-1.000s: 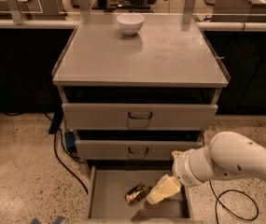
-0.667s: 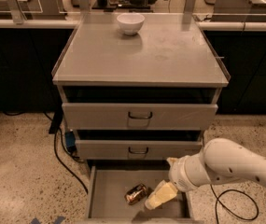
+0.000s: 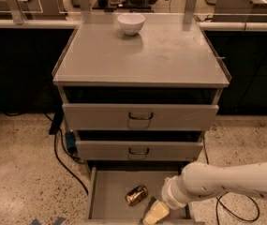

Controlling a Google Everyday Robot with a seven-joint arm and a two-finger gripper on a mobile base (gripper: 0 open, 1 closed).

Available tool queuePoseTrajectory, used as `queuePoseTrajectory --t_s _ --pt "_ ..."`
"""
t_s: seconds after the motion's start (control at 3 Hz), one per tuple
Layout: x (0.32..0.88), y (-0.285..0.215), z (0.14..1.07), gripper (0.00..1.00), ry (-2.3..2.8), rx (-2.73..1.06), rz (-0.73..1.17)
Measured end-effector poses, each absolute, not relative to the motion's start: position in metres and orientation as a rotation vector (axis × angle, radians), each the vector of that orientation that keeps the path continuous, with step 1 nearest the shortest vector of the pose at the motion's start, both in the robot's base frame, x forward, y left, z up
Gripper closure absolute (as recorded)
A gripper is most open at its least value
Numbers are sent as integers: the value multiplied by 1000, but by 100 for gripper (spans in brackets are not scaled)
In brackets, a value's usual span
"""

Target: Pick orange can from bottom drawer and place on counter

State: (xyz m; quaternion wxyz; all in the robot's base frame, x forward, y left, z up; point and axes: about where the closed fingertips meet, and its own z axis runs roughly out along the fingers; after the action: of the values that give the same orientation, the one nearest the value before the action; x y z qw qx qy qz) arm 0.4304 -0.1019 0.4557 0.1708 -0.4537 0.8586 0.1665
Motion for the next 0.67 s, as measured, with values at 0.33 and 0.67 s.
queuePoseTrajectory --t_s 0.33,0.67 --pt "398 -124 415 0 2613 -1186 374" --pt "384 -127 405 0 2656 -1168 332"
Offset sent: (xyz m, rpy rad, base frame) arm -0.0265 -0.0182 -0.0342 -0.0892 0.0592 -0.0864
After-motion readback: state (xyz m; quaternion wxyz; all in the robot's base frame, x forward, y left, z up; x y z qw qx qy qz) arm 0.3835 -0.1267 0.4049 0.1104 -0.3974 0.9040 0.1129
